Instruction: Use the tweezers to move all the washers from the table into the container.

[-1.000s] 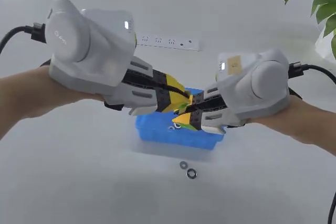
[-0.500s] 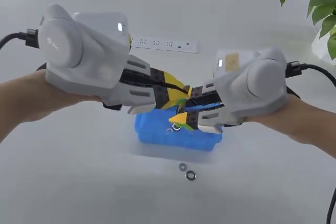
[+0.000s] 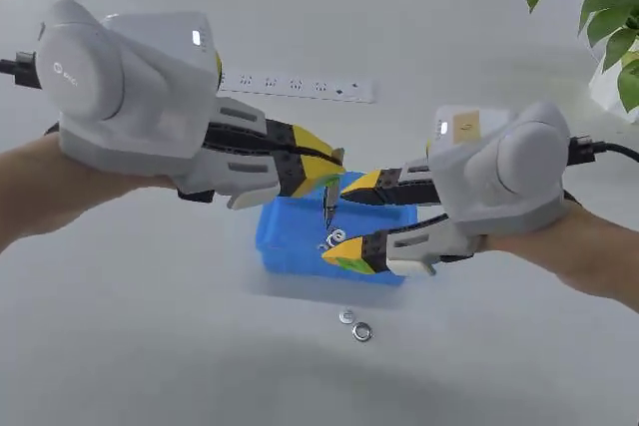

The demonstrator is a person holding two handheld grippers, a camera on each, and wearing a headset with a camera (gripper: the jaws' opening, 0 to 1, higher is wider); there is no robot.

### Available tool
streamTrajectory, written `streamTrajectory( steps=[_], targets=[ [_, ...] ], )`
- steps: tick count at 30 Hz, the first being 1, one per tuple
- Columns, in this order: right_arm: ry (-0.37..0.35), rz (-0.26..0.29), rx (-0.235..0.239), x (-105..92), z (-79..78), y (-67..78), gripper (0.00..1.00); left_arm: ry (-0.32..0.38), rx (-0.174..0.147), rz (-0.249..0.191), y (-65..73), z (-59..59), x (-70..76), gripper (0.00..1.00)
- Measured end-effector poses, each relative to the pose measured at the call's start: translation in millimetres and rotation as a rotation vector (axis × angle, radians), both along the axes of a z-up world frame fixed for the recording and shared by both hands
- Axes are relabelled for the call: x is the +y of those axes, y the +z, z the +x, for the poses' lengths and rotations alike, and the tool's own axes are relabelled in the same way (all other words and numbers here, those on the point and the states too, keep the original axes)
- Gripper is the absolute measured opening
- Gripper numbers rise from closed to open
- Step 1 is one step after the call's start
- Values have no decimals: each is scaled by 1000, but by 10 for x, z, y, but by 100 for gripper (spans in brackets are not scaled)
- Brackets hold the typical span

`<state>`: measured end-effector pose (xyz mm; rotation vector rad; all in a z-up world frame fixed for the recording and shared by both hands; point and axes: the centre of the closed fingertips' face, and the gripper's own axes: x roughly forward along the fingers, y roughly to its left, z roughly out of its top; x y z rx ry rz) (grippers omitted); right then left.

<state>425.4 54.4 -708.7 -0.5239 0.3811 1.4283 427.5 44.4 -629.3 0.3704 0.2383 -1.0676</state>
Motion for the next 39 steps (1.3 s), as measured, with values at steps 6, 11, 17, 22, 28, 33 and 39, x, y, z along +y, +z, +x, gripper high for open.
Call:
streamTrajectory(
  steps=[6,11,17,22,28,33,39],
  targets=[
    [-26,-15,-108,-136,76,-4,59,20,15,-43,30,-44,3,5],
    [-45,-43,-109,-290,22,-35,65,22,21,-44,4,-146,-21,5],
    [-93,-18,-89,-443,-103,-45,74,17,18,-62,9,-268,-93,5],
    [-88,-16,-82,-533,-257,-67,75,15,26,-46,-75,-378,-156,5],
    [-91,21,-27,-637,-442,-98,84,15,46,-58,-169,-477,-228,5],
    [-111,27,-2,-756,-503,-158,85,4,46,-48,-232,-546,-308,5],
    [-151,55,30,-870,-527,-178,90,0,48,-50,-298,-573,-432,5]
  ],
)
